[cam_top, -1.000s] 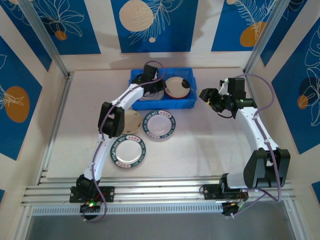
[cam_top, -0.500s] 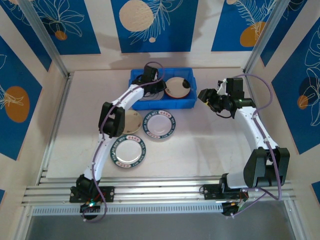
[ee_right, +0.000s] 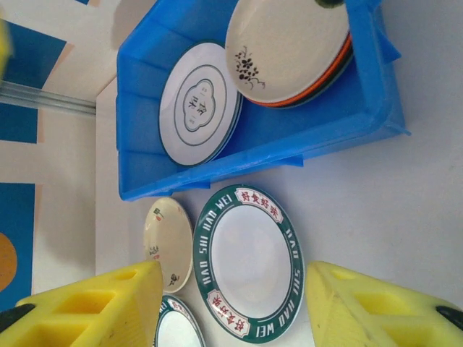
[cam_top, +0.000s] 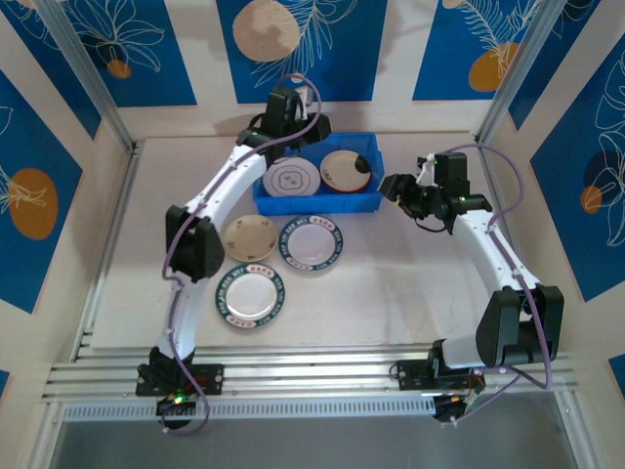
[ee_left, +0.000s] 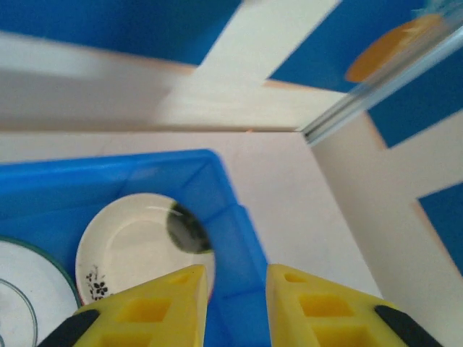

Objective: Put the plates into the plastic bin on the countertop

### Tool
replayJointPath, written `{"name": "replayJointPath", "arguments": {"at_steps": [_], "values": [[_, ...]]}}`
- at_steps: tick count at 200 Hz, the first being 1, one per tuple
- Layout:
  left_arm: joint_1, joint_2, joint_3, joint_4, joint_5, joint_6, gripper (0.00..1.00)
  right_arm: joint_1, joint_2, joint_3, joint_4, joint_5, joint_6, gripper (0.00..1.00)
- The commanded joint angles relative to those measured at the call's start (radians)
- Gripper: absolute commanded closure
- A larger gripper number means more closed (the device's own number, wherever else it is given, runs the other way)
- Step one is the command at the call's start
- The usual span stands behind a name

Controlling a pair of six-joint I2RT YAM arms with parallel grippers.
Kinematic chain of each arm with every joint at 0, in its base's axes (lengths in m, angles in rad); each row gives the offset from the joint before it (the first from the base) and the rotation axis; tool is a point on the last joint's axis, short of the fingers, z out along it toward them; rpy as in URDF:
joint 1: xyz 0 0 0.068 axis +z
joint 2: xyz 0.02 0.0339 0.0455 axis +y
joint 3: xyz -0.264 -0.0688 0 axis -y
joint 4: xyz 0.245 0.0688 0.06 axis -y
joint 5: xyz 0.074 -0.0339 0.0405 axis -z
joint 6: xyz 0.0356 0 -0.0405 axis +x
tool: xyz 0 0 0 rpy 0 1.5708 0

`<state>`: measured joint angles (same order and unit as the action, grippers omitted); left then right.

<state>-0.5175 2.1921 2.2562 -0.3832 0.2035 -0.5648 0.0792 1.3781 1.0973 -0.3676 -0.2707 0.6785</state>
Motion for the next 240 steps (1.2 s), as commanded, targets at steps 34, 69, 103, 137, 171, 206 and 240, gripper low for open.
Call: {"name": "replayJointPath", "arguments": {"at_steps": [34, 69, 103, 137, 171, 206, 240], "values": [[-0.028, -0.359, -0.458, 0.137, 0.038, 0.100, 0.49, 0.080, -0.029, -0.041, 0.048, -0.010, -0.050, 0.44], [-0.030, -0.584, -0.756, 0.196, 0.022, 0.122, 0.33, 0.167, -0.057, -0.098, 0.076, 0.009, -0.103, 0.43], [-0.030, -0.759, -0.977, 0.137, -0.035, 0.126, 0.20, 0.255, -0.075, -0.181, 0.125, 0.014, -0.127, 0.42], [-0.030, -0.894, -1.124, 0.008, -0.094, 0.144, 0.16, 0.308, -0.048, -0.206, 0.103, 0.016, -0.139, 0.41], [-0.010, -0.997, -1.220, -0.117, -0.224, 0.152, 0.17, 0.340, -0.003, -0.212, 0.088, 0.018, -0.136, 0.41], [0.042, -1.093, -1.362, -0.093, -0.229, 0.076, 0.17, 0.353, 0.039, -0.214, 0.065, 0.036, -0.110, 0.43], [0.077, -1.159, -1.487, 0.003, -0.155, 0.013, 0.19, 0.349, 0.107, -0.243, 0.064, 0.058, -0.102, 0.47]]}}
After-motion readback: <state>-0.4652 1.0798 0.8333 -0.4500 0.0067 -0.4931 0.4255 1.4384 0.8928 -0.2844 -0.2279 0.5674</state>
